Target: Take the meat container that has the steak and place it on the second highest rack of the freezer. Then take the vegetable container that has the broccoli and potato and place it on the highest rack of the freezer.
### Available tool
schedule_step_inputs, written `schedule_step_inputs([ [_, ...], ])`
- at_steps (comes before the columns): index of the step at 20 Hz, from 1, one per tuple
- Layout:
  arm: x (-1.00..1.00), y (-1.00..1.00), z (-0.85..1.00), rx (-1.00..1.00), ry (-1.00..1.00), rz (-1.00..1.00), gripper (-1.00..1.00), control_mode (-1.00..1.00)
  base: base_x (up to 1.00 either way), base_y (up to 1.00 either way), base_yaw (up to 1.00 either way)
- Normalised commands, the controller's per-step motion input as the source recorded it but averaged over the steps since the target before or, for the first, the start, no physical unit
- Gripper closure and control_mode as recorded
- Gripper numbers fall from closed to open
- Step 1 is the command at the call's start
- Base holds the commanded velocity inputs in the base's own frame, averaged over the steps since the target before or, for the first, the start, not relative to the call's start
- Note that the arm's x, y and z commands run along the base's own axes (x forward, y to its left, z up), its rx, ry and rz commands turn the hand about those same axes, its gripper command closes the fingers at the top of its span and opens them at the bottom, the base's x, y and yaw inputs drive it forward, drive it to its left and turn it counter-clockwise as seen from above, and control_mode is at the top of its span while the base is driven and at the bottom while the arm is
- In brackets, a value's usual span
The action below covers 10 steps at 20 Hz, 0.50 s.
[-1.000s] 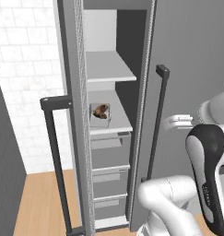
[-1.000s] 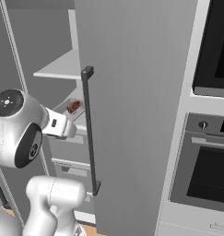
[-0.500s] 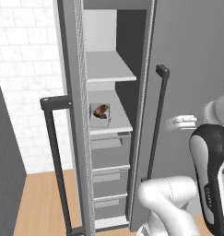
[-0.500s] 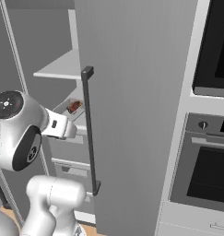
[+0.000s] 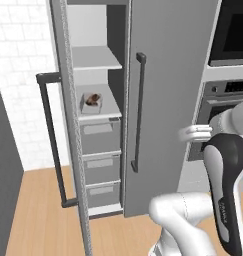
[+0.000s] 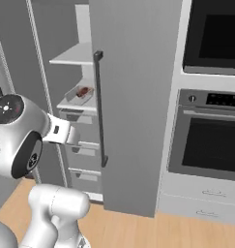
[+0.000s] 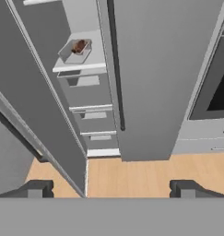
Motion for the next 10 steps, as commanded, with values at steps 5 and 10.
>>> schedule_step_inputs([
  [5,0.00,0.00,0.00,0.00,0.00,0.00,-1.00,1.00,-0.93,-0.56,-0.38],
  [10,0.00,0.00,0.00,0.00,0.00,0.00,-1.00,1.00,-0.18,-0.79,-0.65],
])
